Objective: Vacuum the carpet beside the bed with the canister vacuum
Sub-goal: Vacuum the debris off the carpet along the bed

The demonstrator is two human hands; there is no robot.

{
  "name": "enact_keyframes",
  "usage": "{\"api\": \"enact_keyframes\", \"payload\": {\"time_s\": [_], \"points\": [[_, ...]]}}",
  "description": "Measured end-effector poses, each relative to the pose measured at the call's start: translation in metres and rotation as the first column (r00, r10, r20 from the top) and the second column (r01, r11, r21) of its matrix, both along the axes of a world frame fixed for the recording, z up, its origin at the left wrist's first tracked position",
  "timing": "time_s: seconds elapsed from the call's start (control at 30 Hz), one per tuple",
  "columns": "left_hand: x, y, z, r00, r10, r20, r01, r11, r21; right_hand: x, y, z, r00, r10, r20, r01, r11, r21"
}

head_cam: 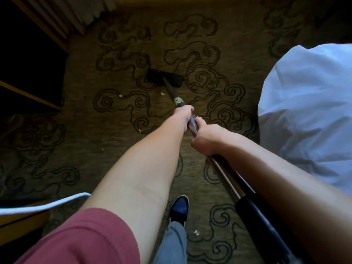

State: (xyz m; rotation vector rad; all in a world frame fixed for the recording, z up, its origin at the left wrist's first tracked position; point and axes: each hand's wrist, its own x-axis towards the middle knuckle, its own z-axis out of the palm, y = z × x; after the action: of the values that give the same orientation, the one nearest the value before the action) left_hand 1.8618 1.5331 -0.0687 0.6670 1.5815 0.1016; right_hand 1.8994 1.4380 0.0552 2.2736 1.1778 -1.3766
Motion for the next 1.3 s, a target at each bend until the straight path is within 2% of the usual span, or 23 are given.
{"api": "enact_keyframes", "payload": {"time_s": [0.17, 0.4, 0.67, 1.0, 1.17, 1.3], "points": [[0.001, -0.027, 0.008, 0.999, 0.025, 0.021, -0.024, 1.0, -0.007, 0.009, -0.027, 0.003, 0.999, 0.019, -0.05, -0.017, 0.999, 0.029], [-0.017, -0.123, 0.033, 0.998, 0.057, -0.023, -0.058, 0.997, -0.048, 0.006, -0.116, 0.04, 0.979, 0.016, -0.204, -0.015, 1.0, 0.007], [-0.057, -0.263, 0.062, 0.992, 0.08, -0.095, -0.09, 0.99, -0.106, -0.021, -0.244, 0.067, 0.965, 0.132, -0.227, -0.145, 0.989, -0.041], [-0.085, -0.395, 0.074, 0.985, 0.154, -0.083, -0.165, 0.974, -0.152, -0.043, -0.37, 0.091, 0.954, 0.188, -0.234, -0.214, 0.973, -0.087], [-0.081, -0.409, 0.098, 0.966, 0.259, -0.003, -0.255, 0.951, -0.177, -0.037, -0.389, 0.117, 0.954, 0.196, -0.227, -0.214, 0.975, -0.058], [-0.077, -0.366, 0.13, 0.949, 0.306, 0.071, -0.296, 0.948, -0.119, -0.037, -0.36, 0.138, 0.96, 0.216, -0.178, -0.216, 0.976, 0.021]]}}
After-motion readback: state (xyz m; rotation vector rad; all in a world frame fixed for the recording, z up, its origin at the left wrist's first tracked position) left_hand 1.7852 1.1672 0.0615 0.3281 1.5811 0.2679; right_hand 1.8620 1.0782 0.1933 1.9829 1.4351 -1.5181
